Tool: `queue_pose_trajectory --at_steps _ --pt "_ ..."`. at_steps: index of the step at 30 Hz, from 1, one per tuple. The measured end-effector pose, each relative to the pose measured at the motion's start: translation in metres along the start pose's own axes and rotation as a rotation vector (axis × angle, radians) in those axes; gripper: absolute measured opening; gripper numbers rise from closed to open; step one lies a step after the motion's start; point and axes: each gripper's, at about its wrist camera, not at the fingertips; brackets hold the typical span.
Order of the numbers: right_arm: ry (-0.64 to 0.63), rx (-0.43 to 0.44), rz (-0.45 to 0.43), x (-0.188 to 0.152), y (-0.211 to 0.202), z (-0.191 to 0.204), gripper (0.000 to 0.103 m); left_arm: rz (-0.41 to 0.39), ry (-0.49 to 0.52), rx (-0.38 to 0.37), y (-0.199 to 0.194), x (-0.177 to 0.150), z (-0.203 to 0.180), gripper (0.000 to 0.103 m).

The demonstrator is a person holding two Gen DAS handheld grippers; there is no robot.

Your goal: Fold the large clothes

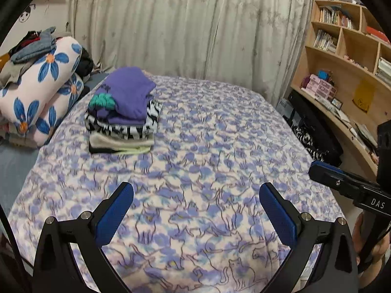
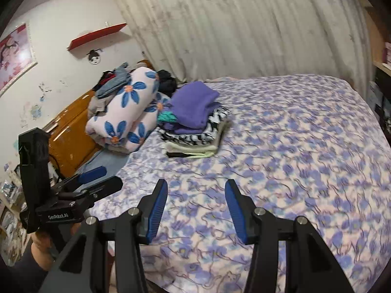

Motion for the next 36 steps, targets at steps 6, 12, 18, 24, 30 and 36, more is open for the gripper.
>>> queue_pose_trajectory --at_steps 6,12,18,24,30,36 --pt "0.061 -0.049 0.022 -0.034 0.021 -0.018 0.049 0.004 -0.027 0.069 0.029 -0.030 -0.006 0.102" --pt "0.136 -0.103 0.032 -0.060 0.045 -0.032 0.067 0.009 -0.017 0.189 0.059 -0.051 -0.020 0.102" --pt "0.190 -0.183 0.029 -0.085 0.068 -0.041 0.070 0.036 -0.013 0.194 0.086 -0.067 -0.031 0.102" --pt "0.221 -0.254 0.052 -0.105 0.091 -0.050 0.080 0.083 -0.025 0.188 0.113 -0.085 -0.036 0.102" --pt "0.282 -0.241 0.081 -0.122 0.103 -0.062 0.081 0.164 -0.028 0.186 0.138 -0.103 -0.033 0.102" --pt "0.303 -0.258 0.128 -0.137 0.115 -0.062 0.081 0.204 -0.043 0.201 0.149 -0.117 -0.026 0.102"
Point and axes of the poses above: each gripper's, at about its wrist camera, not at the fingertips, and y roughly the way its jaws point, z to its left, x to its top, and after that the axes turned 13 degrees about z, right-handed
